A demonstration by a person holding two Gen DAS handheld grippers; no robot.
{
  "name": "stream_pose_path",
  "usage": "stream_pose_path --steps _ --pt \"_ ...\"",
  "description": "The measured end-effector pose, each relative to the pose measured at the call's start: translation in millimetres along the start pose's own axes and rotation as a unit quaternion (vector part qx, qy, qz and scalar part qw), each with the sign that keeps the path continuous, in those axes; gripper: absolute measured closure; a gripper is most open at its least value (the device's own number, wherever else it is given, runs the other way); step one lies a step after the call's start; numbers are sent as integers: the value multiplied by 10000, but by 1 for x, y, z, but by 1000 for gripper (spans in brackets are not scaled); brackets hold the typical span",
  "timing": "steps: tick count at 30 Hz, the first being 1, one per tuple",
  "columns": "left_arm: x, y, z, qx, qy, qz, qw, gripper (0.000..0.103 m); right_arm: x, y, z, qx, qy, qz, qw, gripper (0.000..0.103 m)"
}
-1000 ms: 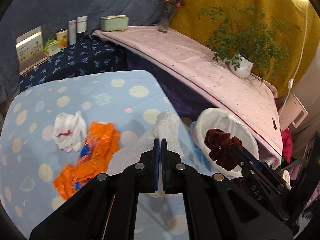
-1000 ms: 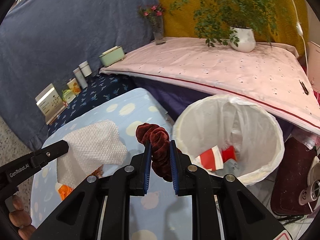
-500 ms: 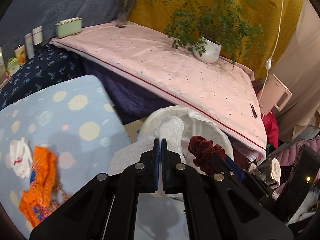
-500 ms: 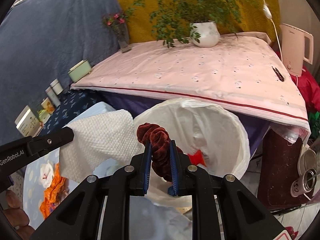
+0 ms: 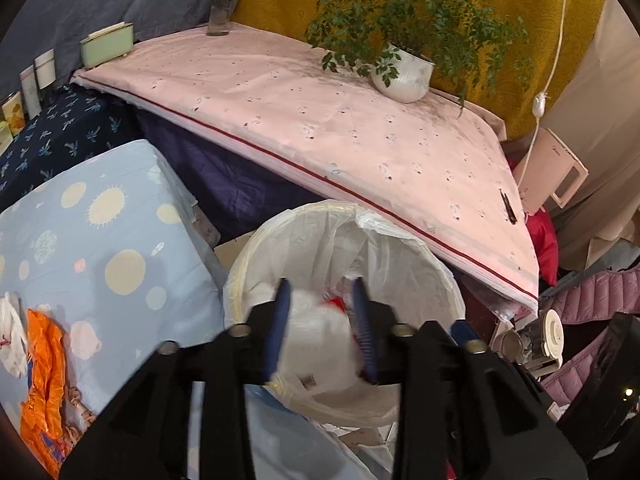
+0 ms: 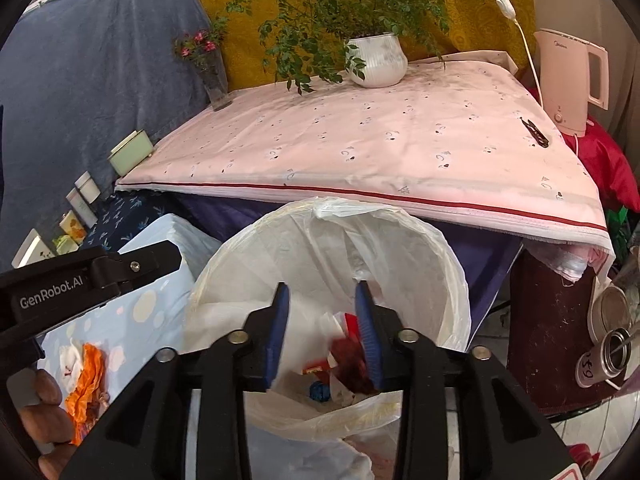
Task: Collect trash
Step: 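Open both tools to drop the cloth and scrunchie into the bin, then move both open tools back over the orange plastic bags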
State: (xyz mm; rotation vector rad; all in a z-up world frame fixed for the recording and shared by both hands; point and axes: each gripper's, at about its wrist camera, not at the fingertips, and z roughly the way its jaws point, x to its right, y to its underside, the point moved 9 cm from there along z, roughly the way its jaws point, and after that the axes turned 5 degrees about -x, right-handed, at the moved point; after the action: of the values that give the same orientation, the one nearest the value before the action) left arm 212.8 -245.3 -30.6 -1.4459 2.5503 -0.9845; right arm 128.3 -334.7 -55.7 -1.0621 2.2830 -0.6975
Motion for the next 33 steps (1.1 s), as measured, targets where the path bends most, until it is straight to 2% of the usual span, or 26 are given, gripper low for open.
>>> stream_pose_path --steps 7,14,22,31,33 --pt "-15 6 -5 17 -210 -87 9997 67 -4 4 -2 -30 -3 -39 10000 62" --pt "-39 19 -18 23 -340 -318 9989 65 -26 12 -9 -71 -110 -236 9996 61" --pt "-89 41 -45 93 -624 -734 9953 64 -69 25 -22 -106 -312 -606 9976 61" --pt "-151 70 -85 211 -924 -1256 9875 62 -129 49 -36 -216 -616 -1128 9915 61" --pt "-164 76 -94 245 -984 -1371 9854 55 -143 55 -39 -246 -688 -1236 9896 61"
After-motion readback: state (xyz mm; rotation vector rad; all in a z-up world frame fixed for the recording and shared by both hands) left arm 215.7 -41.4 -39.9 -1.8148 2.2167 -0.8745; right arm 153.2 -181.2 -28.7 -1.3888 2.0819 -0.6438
